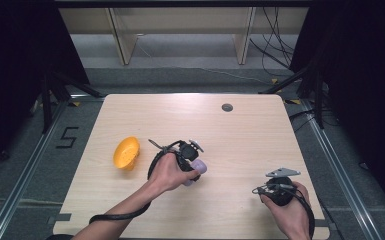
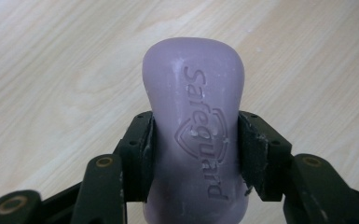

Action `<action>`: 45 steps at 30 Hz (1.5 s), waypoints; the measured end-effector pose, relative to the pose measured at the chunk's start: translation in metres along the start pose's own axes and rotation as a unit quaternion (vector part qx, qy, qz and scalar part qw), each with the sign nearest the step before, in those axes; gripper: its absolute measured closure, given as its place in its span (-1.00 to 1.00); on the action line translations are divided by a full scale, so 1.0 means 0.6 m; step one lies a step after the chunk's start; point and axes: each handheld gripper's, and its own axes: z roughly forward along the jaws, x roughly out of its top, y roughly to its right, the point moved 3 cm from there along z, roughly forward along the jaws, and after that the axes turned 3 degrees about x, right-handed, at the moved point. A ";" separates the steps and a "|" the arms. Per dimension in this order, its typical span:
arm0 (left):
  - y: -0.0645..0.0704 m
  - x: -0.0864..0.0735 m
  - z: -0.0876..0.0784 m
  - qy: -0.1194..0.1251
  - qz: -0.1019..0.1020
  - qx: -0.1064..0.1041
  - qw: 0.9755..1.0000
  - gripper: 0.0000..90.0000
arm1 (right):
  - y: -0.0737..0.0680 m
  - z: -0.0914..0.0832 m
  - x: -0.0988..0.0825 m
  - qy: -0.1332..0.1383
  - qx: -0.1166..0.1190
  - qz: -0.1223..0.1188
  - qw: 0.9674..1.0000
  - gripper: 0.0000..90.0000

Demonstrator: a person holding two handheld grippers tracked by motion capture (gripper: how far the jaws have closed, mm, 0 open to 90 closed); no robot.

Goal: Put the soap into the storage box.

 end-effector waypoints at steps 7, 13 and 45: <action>-0.033 -0.016 -0.015 0.009 -0.032 0.013 0.999 0.10 | -0.001 0.001 0.004 0.002 -0.003 0.000 1.000 0.26; -0.049 -0.027 -0.025 0.008 -0.052 0.012 0.999 0.10 | -0.003 0.003 0.006 0.001 -0.003 0.001 1.000 0.26; -0.114 -0.066 -0.071 0.023 -0.090 0.036 0.995 0.10 | -0.003 0.004 0.010 0.004 -0.003 -0.004 1.000 0.26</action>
